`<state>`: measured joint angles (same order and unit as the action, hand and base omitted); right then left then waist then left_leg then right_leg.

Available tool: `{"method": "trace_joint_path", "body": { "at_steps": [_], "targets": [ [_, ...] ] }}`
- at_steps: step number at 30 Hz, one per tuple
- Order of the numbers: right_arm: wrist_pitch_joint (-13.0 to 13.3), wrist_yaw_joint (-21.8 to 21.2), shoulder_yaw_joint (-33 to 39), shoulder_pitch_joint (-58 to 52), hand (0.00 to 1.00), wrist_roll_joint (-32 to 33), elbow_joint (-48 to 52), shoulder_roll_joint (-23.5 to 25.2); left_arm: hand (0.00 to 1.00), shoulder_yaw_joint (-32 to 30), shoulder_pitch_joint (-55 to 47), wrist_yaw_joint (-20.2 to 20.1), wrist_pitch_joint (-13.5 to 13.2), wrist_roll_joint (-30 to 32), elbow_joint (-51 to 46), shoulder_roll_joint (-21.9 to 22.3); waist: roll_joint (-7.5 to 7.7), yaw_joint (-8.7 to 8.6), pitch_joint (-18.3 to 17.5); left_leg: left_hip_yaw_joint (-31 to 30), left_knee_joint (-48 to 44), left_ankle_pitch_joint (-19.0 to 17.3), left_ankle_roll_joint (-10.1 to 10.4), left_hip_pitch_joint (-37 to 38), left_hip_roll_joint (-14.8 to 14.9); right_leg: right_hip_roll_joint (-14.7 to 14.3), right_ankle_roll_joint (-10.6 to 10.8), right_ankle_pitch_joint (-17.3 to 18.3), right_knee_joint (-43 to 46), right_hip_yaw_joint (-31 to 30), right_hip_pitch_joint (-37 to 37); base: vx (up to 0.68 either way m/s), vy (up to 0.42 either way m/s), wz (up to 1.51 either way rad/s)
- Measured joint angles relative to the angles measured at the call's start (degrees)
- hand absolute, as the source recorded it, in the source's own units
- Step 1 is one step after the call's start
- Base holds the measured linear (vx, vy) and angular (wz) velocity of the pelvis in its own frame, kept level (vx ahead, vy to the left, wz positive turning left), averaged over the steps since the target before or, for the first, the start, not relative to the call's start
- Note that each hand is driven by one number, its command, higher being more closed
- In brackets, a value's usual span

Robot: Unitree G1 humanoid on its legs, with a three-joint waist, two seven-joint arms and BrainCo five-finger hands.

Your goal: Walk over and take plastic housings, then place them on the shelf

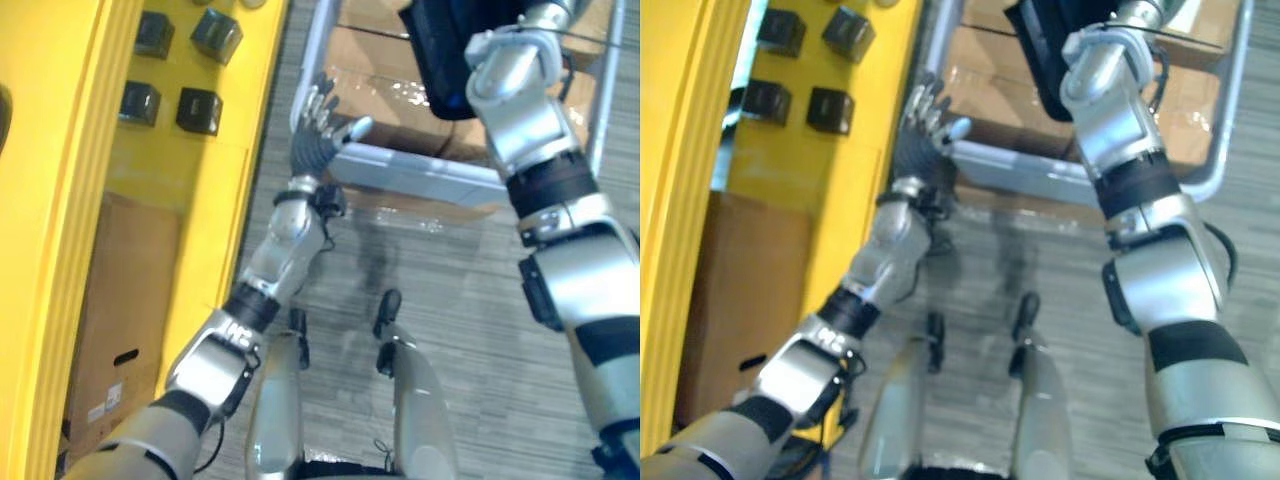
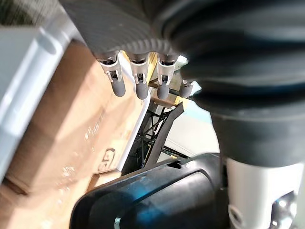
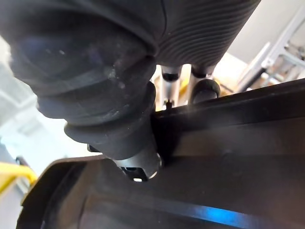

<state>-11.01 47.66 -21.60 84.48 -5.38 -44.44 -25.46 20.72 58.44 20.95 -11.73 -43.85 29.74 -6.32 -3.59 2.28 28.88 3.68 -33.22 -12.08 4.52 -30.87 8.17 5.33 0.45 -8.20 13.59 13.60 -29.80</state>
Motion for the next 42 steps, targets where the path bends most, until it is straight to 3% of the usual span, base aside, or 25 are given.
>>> {"method": "trace_joint_path", "body": {
  "at_steps": [2, 9, 15, 19, 25, 29, 38, 42],
  "targets": [
    [1.3, 0.0, 0.0, 0.5, 1.0, -1.2, 1.5, 0.6, 0.0, 0.1, 2.6, 1.5, 1.1, -3.6, 1.7, 0.4, 1.25, -0.25, -0.1, 0.9, 0.3, -0.2, 0.1, 0.6, 0.5, -0.6, -0.3, -0.4, -0.6, -0.7, 0.1, -0.02, -0.018, -0.21],
    [4.0, 0.2, -0.2, 1.8, 1.0, -2.9, 3.8, 3.0, 0.0, -0.7, 4.7, 5.8, 6.0, -16.2, 6.1, 1.1, 1.39, -1.25, -0.1, 2.0, 1.0, -0.3, 0.2, 2.6, 1.0, -1.3, -0.2, -1.3, -2.3, -1.7, 2.0, 0.01, -0.007, -0.07],
    [4.1, 0.6, -1.8, 1.8, 1.0, -3.4, 3.8, 3.6, 0.0, -2.0, 7.1, 9.1, 6.2, -15.9, 8.1, 1.2, 1.39, -1.45, -0.1, 2.3, 1.3, -0.3, 0.2, 3.2, 1.1, -1.7, -0.2, -2.3, -4.0, -2.1, 3.1, 0.0, -0.003, -0.02],
    [5.6, 1.3, -1.7, 1.7, 1.0, -3.4, 3.6, 3.7, 0.0, -2.1, 7.5, 9.8, 4.1, -11.2, 8.1, 2.1, 1.4, -1.43, -0.1, 2.5, 2.1, -0.3, 0.2, 4.6, 0.9, -1.7, 0.0, -2.9, -5.8, -2.2, 5.0, 0.0, 0.0, 0.0],
    [6.2, 1.3, -1.7, 0.3, 1.0, -3.2, 3.9, 3.8, 0.0, -2.1, 7.6, 8.7, -2.9, -11.2, 8.1, 2.9, 1.46, -1.52, -0.1, 2.8, 3.0, -0.3, 0.2, 5.3, 0.8, -1.8, 0.1, -3.3, -7.0, -2.3, 5.7, 0.01, 0.002, 0.0],
    [7.1, 1.2, -1.7, -3.5, 1.0, -3.2, 3.9, 4.0, 0.0, -2.2, 7.7, 8.1, -6.1, -9.0, 8.1, 4.5, 1.46, -1.48, -0.1, 2.9, 3.9, -0.3, 0.1, 7.0, 0.4, -1.6, 0.1, -3.3, -7.4, -2.6, 6.9, 0.05, 0.014, 0.01],
    [9.8, 1.0, -2.8, -5.0, 1.0, -3.2, 3.5, 5.2, 0.0, -2.1, 6.2, 6.9, -6.9, -7.1, 8.0, 5.7, 1.46, -1.56, -0.1, 3.0, 4.6, -0.3, 0.1, 8.4, 0.1, -1.5, 0.1, -3.2, -7.6, -2.8, 8.1, 0.0, 0.0, 0.0],
    [11.1, 1.0, -3.4, -5.4, 1.0, -3.6, 3.5, 5.7, 0.0, -2.0, 4.9, 7.0, -5.1, -5.9, 8.1, 5.7, 1.46, -1.65, -0.1, 3.0, 4.6, -0.3, 0.1, 9.1, 0.1, -1.6, 0.2, -3.3, -8.1, -2.8, 9.0, 0.0, 0.0, 0.0]
  ]
}}
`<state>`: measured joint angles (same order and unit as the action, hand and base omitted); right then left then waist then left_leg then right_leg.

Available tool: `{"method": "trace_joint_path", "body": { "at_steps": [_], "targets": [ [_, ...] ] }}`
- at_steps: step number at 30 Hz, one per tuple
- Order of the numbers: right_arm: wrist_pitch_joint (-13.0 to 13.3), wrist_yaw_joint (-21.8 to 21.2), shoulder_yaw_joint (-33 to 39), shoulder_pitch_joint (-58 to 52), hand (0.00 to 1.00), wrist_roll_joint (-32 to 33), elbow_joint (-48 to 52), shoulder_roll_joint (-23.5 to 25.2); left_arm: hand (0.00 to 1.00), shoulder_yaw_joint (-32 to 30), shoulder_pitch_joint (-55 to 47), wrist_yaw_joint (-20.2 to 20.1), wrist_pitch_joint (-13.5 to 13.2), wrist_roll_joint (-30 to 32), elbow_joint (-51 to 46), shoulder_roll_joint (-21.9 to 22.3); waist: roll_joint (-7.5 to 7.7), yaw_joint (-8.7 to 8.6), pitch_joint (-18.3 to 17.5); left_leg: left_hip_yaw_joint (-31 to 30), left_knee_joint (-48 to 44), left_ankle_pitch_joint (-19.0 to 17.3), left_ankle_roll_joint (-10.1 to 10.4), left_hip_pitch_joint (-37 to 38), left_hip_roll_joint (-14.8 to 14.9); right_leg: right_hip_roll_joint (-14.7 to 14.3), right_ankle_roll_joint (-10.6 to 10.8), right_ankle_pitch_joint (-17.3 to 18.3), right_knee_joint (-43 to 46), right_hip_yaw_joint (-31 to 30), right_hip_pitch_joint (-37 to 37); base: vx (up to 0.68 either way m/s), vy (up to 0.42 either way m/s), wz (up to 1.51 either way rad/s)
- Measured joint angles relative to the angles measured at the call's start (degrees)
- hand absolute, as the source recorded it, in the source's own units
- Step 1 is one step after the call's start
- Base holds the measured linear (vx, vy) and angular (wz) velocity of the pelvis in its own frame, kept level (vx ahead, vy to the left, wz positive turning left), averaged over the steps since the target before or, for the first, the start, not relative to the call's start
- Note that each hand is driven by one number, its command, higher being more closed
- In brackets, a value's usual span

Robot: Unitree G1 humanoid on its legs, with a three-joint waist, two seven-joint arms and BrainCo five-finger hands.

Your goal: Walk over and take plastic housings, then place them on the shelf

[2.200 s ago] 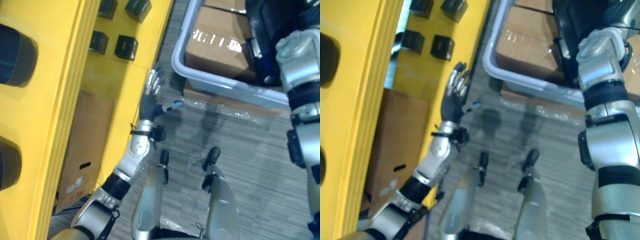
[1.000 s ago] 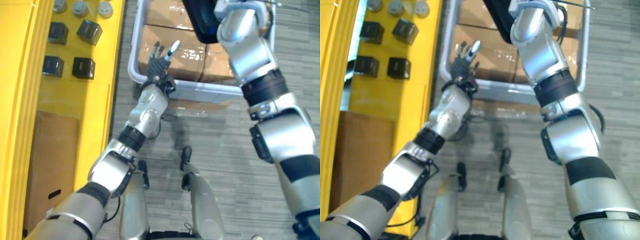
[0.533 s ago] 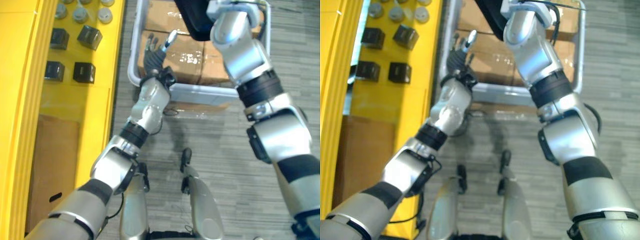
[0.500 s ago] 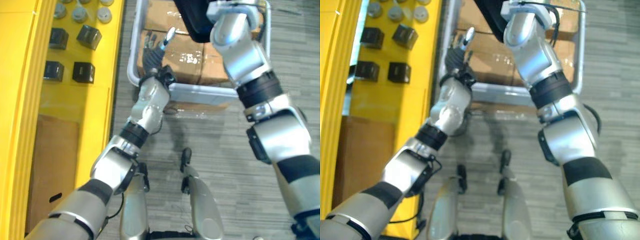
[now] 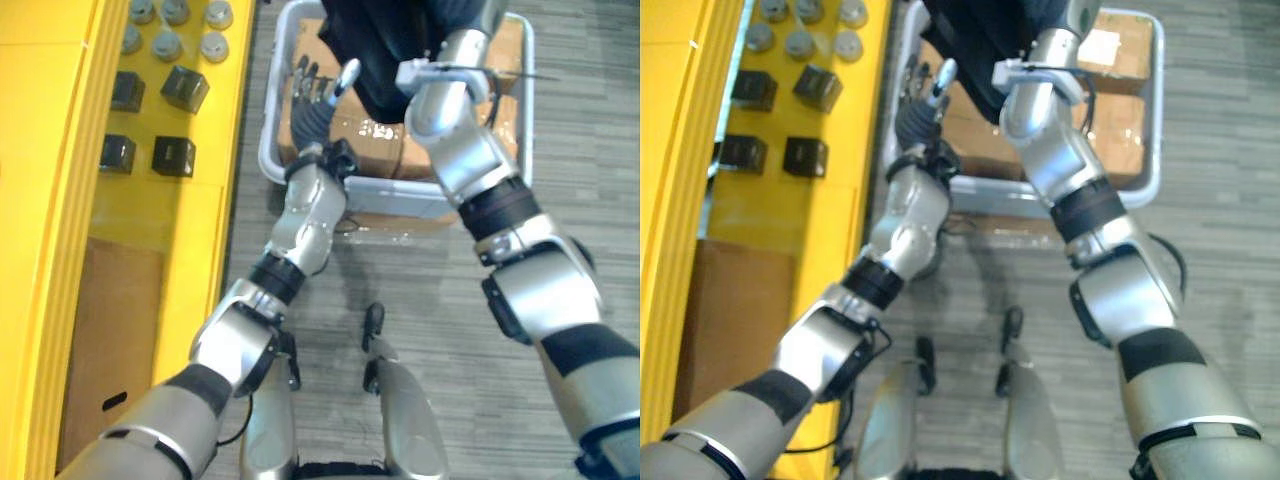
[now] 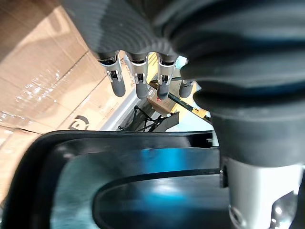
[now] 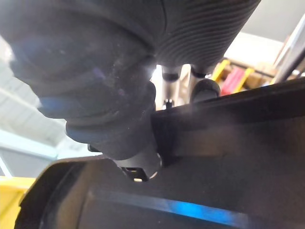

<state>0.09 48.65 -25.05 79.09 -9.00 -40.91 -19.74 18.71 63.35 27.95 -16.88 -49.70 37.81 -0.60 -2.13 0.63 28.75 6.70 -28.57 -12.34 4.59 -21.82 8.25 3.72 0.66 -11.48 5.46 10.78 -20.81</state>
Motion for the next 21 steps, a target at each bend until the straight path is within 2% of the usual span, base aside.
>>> {"method": "trace_joint_path", "body": {
  "at_steps": [8, 13, 21],
  "targets": [
    [0.0, 0.1, -0.5, -0.2, 1.0, -0.8, 0.0, 0.1, 0.0, 0.0, -0.1, 2.3, 3.5, 5.9, 2.3, -0.1, 0.0, -0.04, 0.0, 0.0, 0.1, 0.0, 0.0, 0.0, -0.4, 0.1, 0.1, -0.1, -0.1, 0.0, 0.0, 0.0, 0.0, 0.0],
    [0.0, 0.2, -0.5, -0.3, 1.0, -0.8, 0.0, 0.1, 0.0, 0.0, -0.7, 3.9, 4.5, 7.6, 3.1, -0.2, 0.0, -0.05, 0.0, -0.1, 0.1, 0.0, 0.0, 0.0, -0.6, 0.1, 0.1, -0.1, -0.1, 0.0, 0.0, 0.0, 0.0, 0.0],
    [0.1, 0.2, -0.4, -2.8, 1.0, -0.8, 2.4, 0.2, 0.0, -0.8, -1.8, 7.6, 4.6, 10.1, 4.1, -0.2, 0.0, -0.12, 0.0, 0.0, 0.0, 0.0, -0.1, 0.0, -0.9, 0.1, 0.4, -0.3, -0.1, -0.4, 0.0, 0.0, 0.0, 0.0]
  ]
}}
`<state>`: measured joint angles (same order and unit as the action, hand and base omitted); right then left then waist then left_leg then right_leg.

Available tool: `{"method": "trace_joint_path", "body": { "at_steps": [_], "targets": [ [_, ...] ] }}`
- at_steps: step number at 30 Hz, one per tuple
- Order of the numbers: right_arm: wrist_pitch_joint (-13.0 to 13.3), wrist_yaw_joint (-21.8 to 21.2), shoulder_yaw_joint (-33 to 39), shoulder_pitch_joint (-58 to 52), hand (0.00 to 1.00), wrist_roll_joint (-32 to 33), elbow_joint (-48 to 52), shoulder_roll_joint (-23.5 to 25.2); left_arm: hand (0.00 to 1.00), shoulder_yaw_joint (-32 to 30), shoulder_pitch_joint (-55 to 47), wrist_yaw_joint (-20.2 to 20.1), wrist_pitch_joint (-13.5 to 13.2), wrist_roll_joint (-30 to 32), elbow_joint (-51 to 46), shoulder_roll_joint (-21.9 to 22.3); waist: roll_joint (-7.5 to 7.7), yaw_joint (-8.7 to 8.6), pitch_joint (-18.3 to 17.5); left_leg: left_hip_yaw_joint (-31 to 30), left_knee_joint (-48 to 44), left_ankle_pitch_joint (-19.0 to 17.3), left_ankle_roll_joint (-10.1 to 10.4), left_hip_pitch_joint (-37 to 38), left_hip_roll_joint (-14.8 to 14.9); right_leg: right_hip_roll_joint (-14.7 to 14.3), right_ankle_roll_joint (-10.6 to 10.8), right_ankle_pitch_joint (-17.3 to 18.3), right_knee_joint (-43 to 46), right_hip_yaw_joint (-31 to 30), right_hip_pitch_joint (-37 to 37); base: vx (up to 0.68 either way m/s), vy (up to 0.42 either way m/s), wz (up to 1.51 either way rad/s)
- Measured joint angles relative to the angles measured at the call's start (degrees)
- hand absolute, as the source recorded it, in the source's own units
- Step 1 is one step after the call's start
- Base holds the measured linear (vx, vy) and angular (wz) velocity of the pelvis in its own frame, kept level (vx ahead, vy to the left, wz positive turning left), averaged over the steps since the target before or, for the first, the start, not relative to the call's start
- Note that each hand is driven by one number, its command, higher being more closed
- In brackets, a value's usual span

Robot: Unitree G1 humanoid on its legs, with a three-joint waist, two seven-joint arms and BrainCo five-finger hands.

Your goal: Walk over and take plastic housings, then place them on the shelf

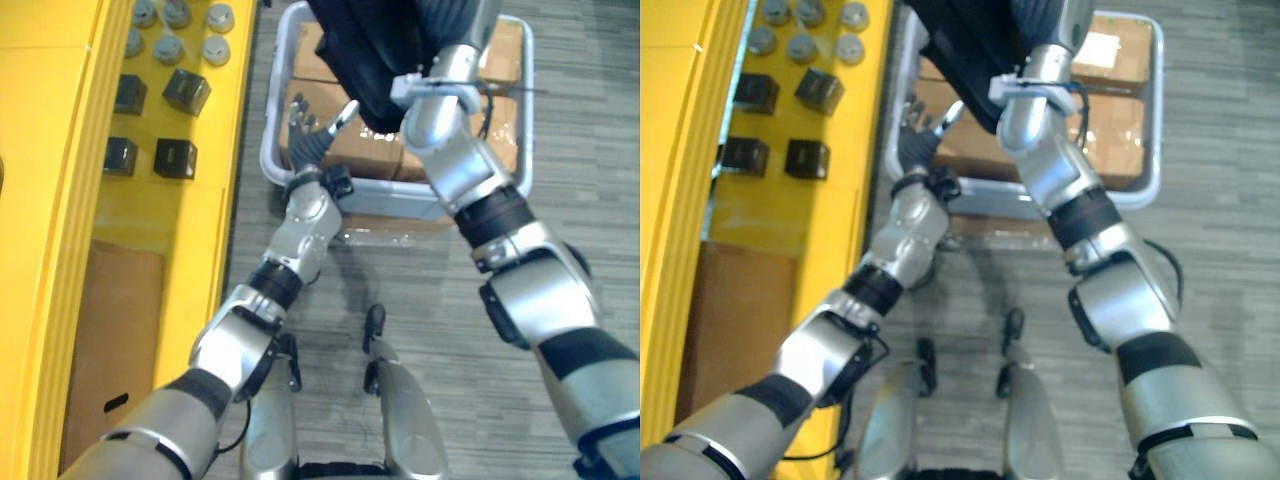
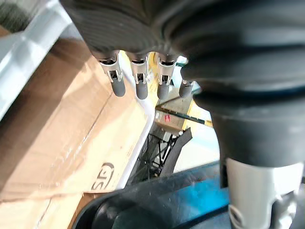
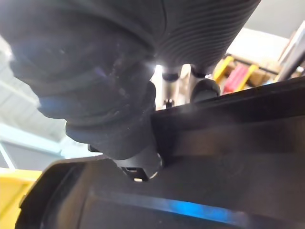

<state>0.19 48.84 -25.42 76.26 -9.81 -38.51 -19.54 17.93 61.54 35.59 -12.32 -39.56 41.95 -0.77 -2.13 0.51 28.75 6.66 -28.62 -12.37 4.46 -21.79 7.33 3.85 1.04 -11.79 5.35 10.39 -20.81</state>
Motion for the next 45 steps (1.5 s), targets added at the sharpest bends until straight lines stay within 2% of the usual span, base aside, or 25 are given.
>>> {"method": "trace_joint_path", "body": {
  "at_steps": [4, 11, 14, 18, 19, 23, 27, 32, 38, 44, 45],
  "targets": [
    [0.0, 0.0, 0.2, -0.4, 1.0, 0.0, 0.6, 0.1, 0.0, -1.6, -1.2, 1.5, -0.3, 0.2, 0.2, -0.1, 0.0, -0.29, 0.0, 0.0, 0.0, 0.0, 0.0, 0.0, 0.0, 0.0, 0.0, 0.0, 0.0, -0.1, 0.0, 0.0, 0.0, 0.0],
    [1.3, -0.7, 1.3, -3.3, 1.0, 0.0, 4.2, 1.2, 0.0, -2.2, -1.5, 1.6, -6.3, 1.8, 0.3, -0.2, 0.01, -1.14, 0.0, 0.0, 0.0, -0.1, -0.1, 0.0, -0.1, 0.0, 0.0, 0.0, 0.0, -0.2, 0.0, 0.0, 0.0, 0.0],
    [2.3, -1.6, 1.3, -3.8, 1.0, 0.0, 4.7, 1.7, 0.0, -2.7, -1.9, 1.1, -8.0, 1.9, 0.3, -0.1, 0.01, -1.26, 0.0, 0.2, 0.0, -0.1, -0.2, 0.3, -0.1, -0.1, 0.0, 0.0, 0.0, -0.7, 0.0, 0.0, 0.0, -0.06],
    [2.7, -3.0, 1.4, -5.4, 1.0, 0.0, 7.2, 2.0, 0.0, -3.7, -2.9, -2.5, -10.1, 1.0, 0.3, 0.2, 0.05, -1.46, 0.0, 0.4, 0.0, -0.3, -0.5, 0.6, -0.1, -0.1, 0.1, -0.1, 0.0, -1.2, 0.0, -0.01, 0.005, -0.05],
    [3.2, -3.3, 1.4, -6.3, 1.0, 0.0, 8.2, 2.1, 0.0, -3.7, -3.2, -4.2, -11.3, -0.6, 0.3, 0.2, 0.06, -1.48, 0.0, 0.4, 0.0, -0.3, -0.5, 0.6, -0.1, -0.1, 0.1, -0.1, 0.0, -1.2, 0.0, 0.0, 0.0, 0.0],
    [3.4, -4.4, 1.4, -6.9, 1.0, 0.0, 8.8, 3.1, 0.0, -3.7, -3.3, -10.2, -13.1, -3.3, 0.3, 0.2, 0.08, -1.51, 0.0, 0.4, 0.0, -0.3, -0.5, 0.6, -0.2, 0.0, 0.1, -0.1, 0.0, -1.3, 0.0, 0.0, 0.0, 0.0],
    [3.5, -5.2, 1.2, -6.9, 1.0, 0.0, 8.8, 3.8, 0.0, -3.6, -3.5, -12.1, -13.4, -3.2, 0.3, 0.2, 0.11, -1.55, 0.0, 0.5, 0.0, -0.4, -0.6, 0.7, -0.3, 0.0, 0.2, -0.1, 0.0, -1.4, 0.0, 0.0, 0.0, 0.0],
    [3.5, -5.5, 1.2, -6.9, 1.0, 0.0, 8.9, 4.2, 0.0, -3.6, -4.5, -12.2, -13.4, -3.2, 0.3, 0.1, 0.12, -1.6, 0.0, 0.5, 0.0, -0.4, -0.6, 0.8, -0.3, 0.0, 0.2, -0.2, 0.0, -1.4, 0.1, 0.0, 0.0, 0.0],
    [3.5, -6.5, 0.8, -7.1, 1.0, 0.1, 9.9, 5.3, 0.0, -3.5, -4.9, -13.4, -13.4, -3.1, 0.3, -0.6, 1.89, -2.29, 0.0, 0.7, -0.1, -0.4, -0.7, 0.9, -0.4, 0.1, 0.3, -0.2, 0.0, -1.7, 0.1, 0.0, 0.0, 0.0],
    [5.0, -9.4, -0.7, -8.4, 1.0, 1.3, 13.5, 6.0, 0.0, -3.3, -5.7, -14.1, -13.9, -2.7, 0.3, -0.9, 1.92, -2.83, 0.0, 1.9, 0.0, -0.6, -0.9, 1.8, -0.5, 0.3, 0.5, -0.4, 0.0, -2.8, 0.1, -0.01, 0.008, -0.07],
    [5.1, -10.1, -0.7, -8.8, 1.0, 1.5, 13.9, 6.0, 1.0, -3.3, -5.7, -14.5, -14.3, -2.7, 0.3, -1.0, 1.92, -2.96, 0.0, 1.9, 0.0, -0.6, -1.0, 1.7, -0.5, 0.3, 0.5, -0.4, 0.0, -2.8, 0.1, -0.03, 0.003, -0.06]
  ]
}}
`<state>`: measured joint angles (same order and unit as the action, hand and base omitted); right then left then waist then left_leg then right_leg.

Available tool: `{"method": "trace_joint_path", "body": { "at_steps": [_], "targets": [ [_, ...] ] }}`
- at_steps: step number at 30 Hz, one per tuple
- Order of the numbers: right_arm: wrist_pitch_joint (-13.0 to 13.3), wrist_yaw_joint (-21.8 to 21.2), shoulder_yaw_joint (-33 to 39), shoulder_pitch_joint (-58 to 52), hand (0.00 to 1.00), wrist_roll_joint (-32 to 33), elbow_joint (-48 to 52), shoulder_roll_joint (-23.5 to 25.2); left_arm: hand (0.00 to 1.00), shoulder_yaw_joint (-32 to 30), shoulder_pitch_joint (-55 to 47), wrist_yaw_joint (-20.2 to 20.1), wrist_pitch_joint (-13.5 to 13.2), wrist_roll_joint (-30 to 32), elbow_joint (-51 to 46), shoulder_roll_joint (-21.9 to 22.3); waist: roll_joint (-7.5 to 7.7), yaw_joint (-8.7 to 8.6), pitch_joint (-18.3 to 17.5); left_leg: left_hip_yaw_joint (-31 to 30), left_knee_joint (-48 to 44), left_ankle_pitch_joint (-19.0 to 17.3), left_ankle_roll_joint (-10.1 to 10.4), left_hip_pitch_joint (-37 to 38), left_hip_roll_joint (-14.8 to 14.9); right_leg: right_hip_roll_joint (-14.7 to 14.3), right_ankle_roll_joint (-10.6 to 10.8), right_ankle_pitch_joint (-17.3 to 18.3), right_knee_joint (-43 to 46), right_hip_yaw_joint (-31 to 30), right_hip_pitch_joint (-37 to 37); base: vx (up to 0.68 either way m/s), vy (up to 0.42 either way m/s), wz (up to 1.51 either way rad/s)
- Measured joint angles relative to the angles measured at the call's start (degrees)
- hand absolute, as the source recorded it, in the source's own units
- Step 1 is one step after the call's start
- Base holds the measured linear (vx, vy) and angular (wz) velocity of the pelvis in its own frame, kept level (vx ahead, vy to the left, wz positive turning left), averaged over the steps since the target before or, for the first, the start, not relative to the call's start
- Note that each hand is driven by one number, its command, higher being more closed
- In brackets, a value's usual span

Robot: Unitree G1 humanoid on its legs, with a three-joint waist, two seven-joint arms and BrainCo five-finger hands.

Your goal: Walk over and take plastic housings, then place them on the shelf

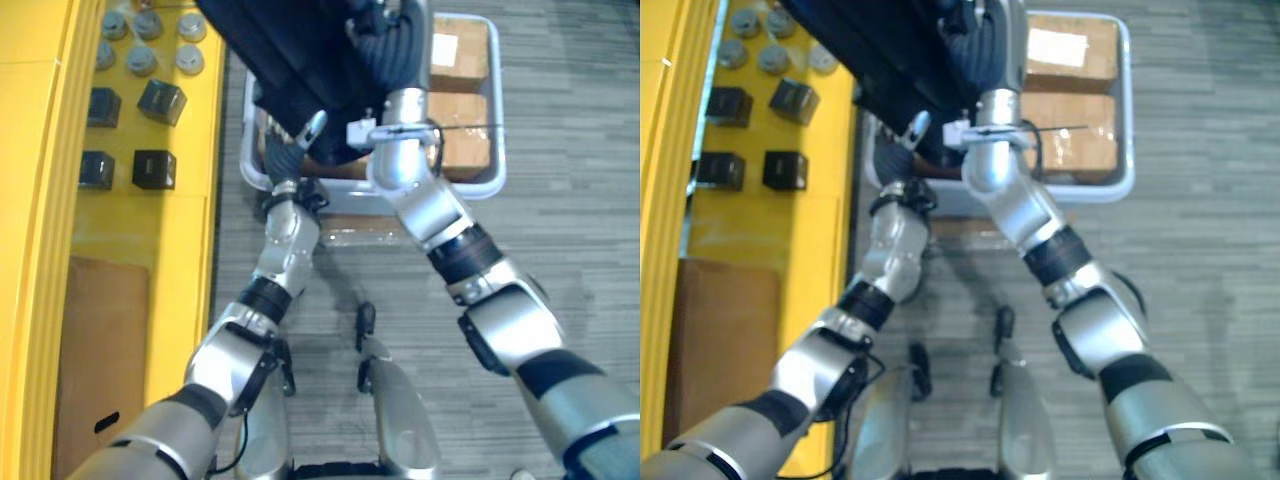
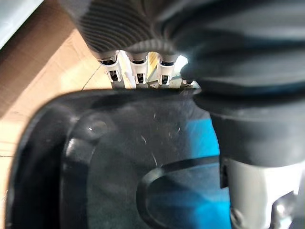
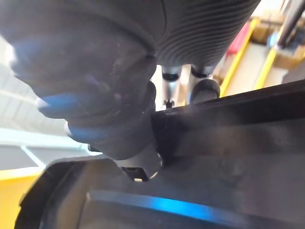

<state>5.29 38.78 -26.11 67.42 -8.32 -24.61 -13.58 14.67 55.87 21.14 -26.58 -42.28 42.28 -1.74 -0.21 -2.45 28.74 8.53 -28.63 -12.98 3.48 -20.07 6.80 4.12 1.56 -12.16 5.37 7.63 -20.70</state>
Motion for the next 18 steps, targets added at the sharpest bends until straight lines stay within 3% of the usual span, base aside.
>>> {"method": "trace_joint_path", "body": {
  "at_steps": [5, 9, 18],
  "targets": [
    [0.0, -2.5, 0.1, -2.5, 1.0, 2.1, 3.2, -0.3, 1.0, 0.0, -0.8, -0.5, -2.2, -0.1, 0.0, 0.0, 0.0, -0.11, 0.0, 0.0, 0.0, 0.0, 0.0, 0.0, 0.0, 0.0, 0.0, 0.0, 0.0, 0.0, 0.0, -0.01, 0.0, 0.0],
    [0.0, -3.8, 0.1, -4.4, 1.0, 3.2, 5.5, -0.3, 1.0, -0.2, -2.2, -4.3, -5.1, -2.4, -0.1, 0.1, 0.0, -0.2, 0.0, 0.0, 0.0, 0.0, 0.0, 0.0, 0.0, 0.0, 0.0, 0.0, 0.0, -0.1, 0.0, 0.0, 0.0, 0.0],
    [0.8, -3.8, -0.6, -6.4, 1.0, 3.6, 8.3, -0.1, 1.0, -0.6, -3.5, -5.8, -7.6, -5.4, -1.3, 0.0, 0.0, -0.86, 0.0, 0.1, 0.0, 0.0, 0.0, 0.1, -0.2, 0.1, 0.1, -0.1, -0.1, -0.1, 0.0, 0.0, 0.0, 0.0]
  ]
}}
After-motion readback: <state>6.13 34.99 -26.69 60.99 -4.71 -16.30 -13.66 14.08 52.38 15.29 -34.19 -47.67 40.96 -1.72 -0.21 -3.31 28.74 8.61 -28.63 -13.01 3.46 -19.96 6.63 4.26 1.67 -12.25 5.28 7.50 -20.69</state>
